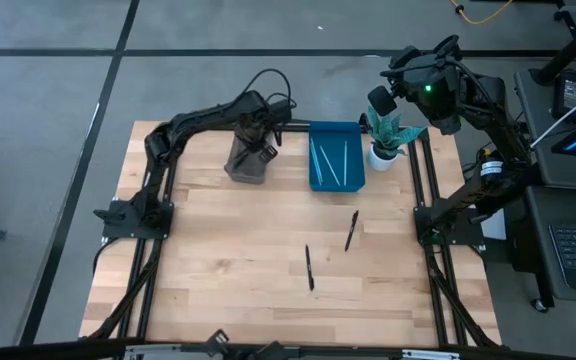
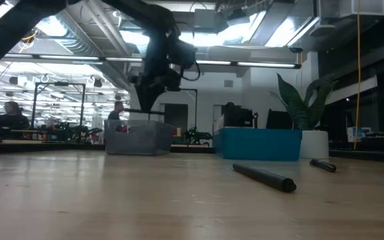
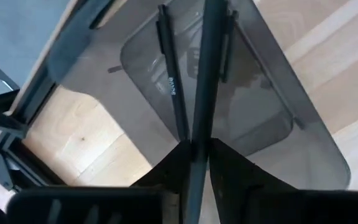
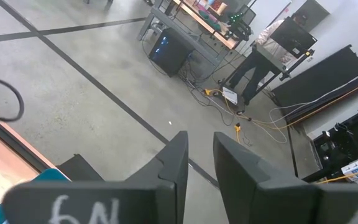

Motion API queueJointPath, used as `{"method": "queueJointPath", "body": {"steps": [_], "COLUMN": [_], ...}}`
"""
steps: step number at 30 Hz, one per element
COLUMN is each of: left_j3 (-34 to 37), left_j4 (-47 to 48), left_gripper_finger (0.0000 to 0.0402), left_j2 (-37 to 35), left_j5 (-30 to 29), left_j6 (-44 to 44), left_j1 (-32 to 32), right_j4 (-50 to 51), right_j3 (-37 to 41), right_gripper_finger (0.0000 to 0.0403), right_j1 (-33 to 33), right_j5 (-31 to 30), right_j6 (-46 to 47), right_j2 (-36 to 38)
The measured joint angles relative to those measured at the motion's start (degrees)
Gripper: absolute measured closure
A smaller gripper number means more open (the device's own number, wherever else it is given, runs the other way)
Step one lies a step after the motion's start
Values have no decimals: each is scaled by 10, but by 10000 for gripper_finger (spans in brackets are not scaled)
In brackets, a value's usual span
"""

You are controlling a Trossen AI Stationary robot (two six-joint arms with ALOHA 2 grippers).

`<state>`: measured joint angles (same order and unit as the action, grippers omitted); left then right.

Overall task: Sort pens & pencils
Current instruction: Put the top left black pen into the gray bin, then put the bottom black pen into the gray bin

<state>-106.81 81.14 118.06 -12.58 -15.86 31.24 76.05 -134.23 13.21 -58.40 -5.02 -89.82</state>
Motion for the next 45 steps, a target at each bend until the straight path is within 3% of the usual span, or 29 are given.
{"method": "queueJointPath", "body": {"steps": [15,23,29,34,38,45], "left_j3": [0,0,0,0,0,0], "left_j4": [-19,-3,37,32,-23,-113], "left_gripper_finger": [381,365,345,330,321,320], "left_j2": [35,30,-20,-88,-123,-121], "left_j5": [-2,9,47,84,103,78], "left_j6": [12,12,-7,-61,-106,-140], "left_j1": [21,21,11,-38,-121,-272], "right_j4": [0,0,0,0,0,0], "right_j3": [0,0,0,0,0,0], "right_gripper_finger": [325,325,325,325,325,325], "right_j1": [0,0,0,0,0,0], "right_j5": [0,0,0,0,0,-3], "right_j6": [-2,-2,-14,-15,-16,-38], "right_j2": [0,0,0,0,0,0]}}
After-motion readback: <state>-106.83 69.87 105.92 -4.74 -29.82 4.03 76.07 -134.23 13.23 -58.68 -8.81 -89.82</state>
